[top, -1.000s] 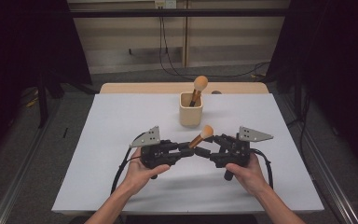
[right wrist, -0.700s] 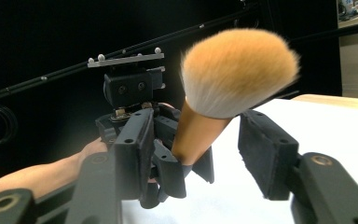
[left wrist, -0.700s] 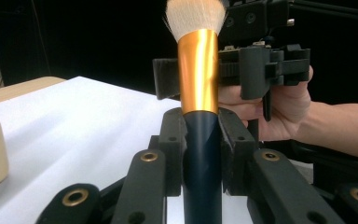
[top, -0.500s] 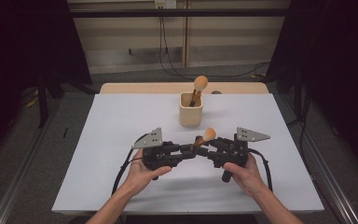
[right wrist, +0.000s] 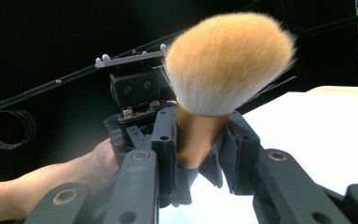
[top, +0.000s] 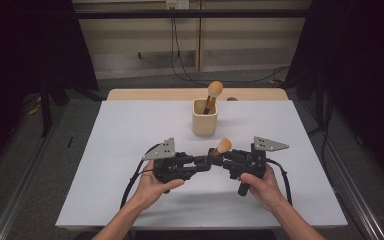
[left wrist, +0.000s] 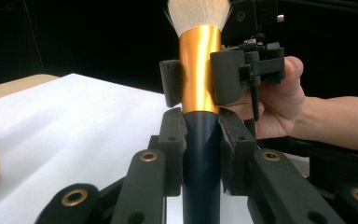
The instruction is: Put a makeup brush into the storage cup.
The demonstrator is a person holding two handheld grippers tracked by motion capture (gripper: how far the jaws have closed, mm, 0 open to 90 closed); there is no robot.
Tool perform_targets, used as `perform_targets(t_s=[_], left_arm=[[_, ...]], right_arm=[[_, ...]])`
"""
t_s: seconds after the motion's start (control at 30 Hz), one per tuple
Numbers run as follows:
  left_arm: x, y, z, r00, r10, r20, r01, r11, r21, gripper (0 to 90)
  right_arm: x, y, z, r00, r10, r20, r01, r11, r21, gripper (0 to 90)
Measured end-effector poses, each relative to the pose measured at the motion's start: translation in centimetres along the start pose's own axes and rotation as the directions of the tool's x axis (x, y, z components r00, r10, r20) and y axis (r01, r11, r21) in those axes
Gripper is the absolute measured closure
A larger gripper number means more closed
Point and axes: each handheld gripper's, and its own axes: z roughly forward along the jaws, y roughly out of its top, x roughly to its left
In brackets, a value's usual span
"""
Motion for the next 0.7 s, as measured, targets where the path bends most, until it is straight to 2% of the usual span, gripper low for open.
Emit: perform_targets(t_s=[0.13, 0.23, 0.47, 0.7], left_arm=[[0.03, -0.06, 0.06, 0.9999, -0.014, -0.006, 0.014, 0.9999, 0.008, 72.4], [0.03, -0.19, 0.2, 0.9997, -0.017, -0.015, 0.018, 0.9995, 0.028, 65.0], [0.05, -0.42, 0.22, 0.9987, -0.036, -0.037, 0.037, 0.9986, 0.039, 54.2], [0.1, -0.45, -0.23, 0.995, -0.035, -0.093, 0.04, 0.9981, 0.046, 41.4]], right_arm=[[-0.05, -0.06, 0.02, 1.0, 0.005, 0.001, -0.005, 1.0, -0.001, 70.5], [-0.07, -0.13, 0.12, 0.9999, 0.0, 0.014, 0.0, 1.0, 0.018, 70.6], [-0.3, -0.07, -0.03, 0.9995, 0.002, 0.031, -0.003, 1.0, 0.031, 70.7], [-0.42, 0.16, -0.45, 0.9979, -0.013, 0.063, 0.009, 0.998, 0.056, 70.8]])
